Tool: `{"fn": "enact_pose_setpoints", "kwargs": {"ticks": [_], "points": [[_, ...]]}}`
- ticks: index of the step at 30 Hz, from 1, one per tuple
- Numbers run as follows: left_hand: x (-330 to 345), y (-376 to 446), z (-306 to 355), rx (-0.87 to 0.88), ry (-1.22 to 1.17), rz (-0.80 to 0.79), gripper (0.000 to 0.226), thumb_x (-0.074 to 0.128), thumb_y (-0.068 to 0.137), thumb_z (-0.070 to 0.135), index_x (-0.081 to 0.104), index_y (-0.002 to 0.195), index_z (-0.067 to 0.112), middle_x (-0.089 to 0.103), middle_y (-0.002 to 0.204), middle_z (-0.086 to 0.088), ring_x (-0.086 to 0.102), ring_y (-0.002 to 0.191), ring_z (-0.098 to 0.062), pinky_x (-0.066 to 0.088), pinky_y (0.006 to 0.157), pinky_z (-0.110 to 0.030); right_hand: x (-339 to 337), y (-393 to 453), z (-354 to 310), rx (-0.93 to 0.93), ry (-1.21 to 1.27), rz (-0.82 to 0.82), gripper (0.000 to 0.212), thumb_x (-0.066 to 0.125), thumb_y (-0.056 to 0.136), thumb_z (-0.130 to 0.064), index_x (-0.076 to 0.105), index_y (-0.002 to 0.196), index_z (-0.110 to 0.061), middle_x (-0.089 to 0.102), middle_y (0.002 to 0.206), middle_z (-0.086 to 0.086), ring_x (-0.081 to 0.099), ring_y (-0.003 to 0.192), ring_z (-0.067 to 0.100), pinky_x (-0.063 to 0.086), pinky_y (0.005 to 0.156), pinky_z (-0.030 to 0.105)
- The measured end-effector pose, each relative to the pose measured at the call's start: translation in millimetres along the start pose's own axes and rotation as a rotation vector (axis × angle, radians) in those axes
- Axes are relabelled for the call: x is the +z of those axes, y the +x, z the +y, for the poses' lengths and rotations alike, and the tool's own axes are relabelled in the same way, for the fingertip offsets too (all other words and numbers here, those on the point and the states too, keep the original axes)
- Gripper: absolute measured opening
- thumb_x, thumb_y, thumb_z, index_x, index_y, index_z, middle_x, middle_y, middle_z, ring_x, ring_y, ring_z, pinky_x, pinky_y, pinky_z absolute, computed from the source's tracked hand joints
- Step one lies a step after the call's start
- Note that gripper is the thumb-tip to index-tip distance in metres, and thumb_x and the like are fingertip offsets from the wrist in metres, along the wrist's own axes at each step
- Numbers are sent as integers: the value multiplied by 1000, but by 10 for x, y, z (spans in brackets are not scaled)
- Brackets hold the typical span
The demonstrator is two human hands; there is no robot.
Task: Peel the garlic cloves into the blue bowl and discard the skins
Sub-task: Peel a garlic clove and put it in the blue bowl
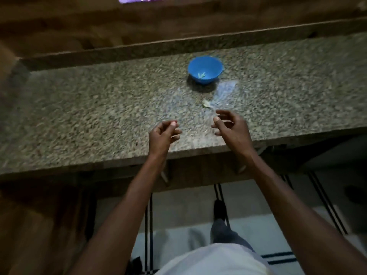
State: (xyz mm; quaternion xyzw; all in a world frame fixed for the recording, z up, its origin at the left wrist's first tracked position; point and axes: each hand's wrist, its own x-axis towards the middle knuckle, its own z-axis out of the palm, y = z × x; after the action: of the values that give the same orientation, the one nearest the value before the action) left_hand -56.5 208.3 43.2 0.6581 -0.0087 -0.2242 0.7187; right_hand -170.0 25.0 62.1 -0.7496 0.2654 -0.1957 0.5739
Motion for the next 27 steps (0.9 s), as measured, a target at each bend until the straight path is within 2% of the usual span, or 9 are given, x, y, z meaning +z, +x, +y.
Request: {"fn": "enact_pose_setpoints", "kwargs": {"ticks": [4,6,10,12,15,17,19,24,27], "points": [[597,482,-3,-10,73,5,11,59,103,6,68,109,8,69,94,-6,69,74,-12,58,65,-21,-382,580,237,27,-40,29,20,67,102,-19,71,121,-14,75,105,0,75,92,12,66,79,40],[819,711,-42,-9,142,16,11,60,103,7,69,110,7,70,95,-7,69,77,-14,58,65,-22,-524,859,358,32,-87,40,10,73,98,-19,75,107,-15,77,94,-3,75,87,10,65,80,38],[989,1133,-192,-28,358,62,16,67,99,11,70,114,7,71,108,-9,70,90,-20,63,80,-41,-561,1324,553,39,-168,-8,8,81,91,-24,77,88,-17,75,79,-8,71,74,1,57,68,16],[998,1284,-237,-25,515,55,24,70,97,15,69,121,11,70,115,-8,69,98,-20,63,81,-39,-490,1559,655,48,-222,-20,11,82,89,-25,77,86,-16,74,76,-8,69,70,0,51,63,10],[966,1480,-276,-54,703,-10,41,74,95,23,63,133,16,66,124,-3,65,109,-19,60,92,-42,-352,1896,840,67,-311,-84,7,76,93,-17,78,97,-12,76,89,0,72,80,9,60,74,26],[924,1583,-321,-70,765,-47,49,77,93,26,60,137,15,64,129,-2,63,114,-19,56,99,-42,-266,2075,962,50,-400,-157,20,71,96,-11,77,115,-10,73,109,7,71,93,19,62,85,38],[899,1666,-356,-52,792,-60,50,77,92,24,59,137,12,63,126,-2,62,114,-19,53,100,-38,-212,2209,1062,-26,-520,-246,27,70,96,-10,75,123,-9,63,116,9,67,98,23,59,89,38],[868,1916,-406,55,905,-83,44,73,90,16,62,132,12,63,116,-5,63,105,-18,56,91,-33,-156,2321,1173,-178,-684,-304,11,76,92,-7,78,103,-8,59,103,9,63,86,27,58,73,44],[880,2091,-414,115,937,-97,42,74,87,15,64,128,14,63,113,-4,62,101,-16,57,91,-38,-180,2323,1112,-220,-721,-343,8,74,91,-3,71,96,-8,57,103,6,59,87,20,55,71,28]]}}
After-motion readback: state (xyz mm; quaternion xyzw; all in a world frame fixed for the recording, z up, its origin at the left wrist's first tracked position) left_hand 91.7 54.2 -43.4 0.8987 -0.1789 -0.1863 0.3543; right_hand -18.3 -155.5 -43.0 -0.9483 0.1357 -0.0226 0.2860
